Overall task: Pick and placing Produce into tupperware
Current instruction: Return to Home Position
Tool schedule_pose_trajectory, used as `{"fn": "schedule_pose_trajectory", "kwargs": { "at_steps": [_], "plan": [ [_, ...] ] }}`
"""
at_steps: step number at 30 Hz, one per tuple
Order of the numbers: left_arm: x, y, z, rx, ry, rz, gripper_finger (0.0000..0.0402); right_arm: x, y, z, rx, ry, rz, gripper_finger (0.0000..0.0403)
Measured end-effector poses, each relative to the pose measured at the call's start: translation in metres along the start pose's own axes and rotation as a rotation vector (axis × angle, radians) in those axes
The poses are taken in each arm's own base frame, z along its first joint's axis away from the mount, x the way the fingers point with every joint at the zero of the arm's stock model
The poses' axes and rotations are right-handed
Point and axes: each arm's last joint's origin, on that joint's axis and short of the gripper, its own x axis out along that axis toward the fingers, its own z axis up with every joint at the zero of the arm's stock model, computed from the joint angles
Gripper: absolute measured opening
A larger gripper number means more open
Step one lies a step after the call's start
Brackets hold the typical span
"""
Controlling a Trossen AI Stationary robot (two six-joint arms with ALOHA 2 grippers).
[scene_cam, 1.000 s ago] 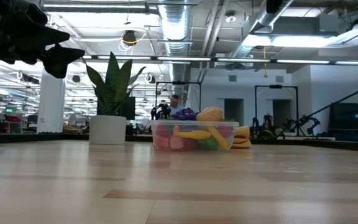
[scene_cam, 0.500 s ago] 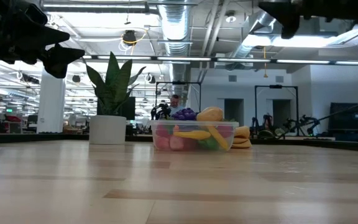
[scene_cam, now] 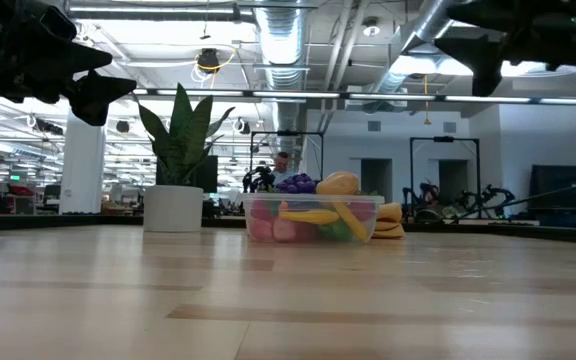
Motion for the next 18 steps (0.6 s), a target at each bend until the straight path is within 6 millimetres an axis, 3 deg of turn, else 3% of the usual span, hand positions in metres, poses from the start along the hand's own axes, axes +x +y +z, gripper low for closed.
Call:
{"fn": "schedule_pose_trajectory", "kwargs": {
  "at_steps": [18],
  "plan": [
    [0.000,0.000,0.000,0.000,0.000,0.000,0.0246,-0.029,-0.003,-0.033,0.074,-0.041,-0.058,0.0214]
  ]
}}
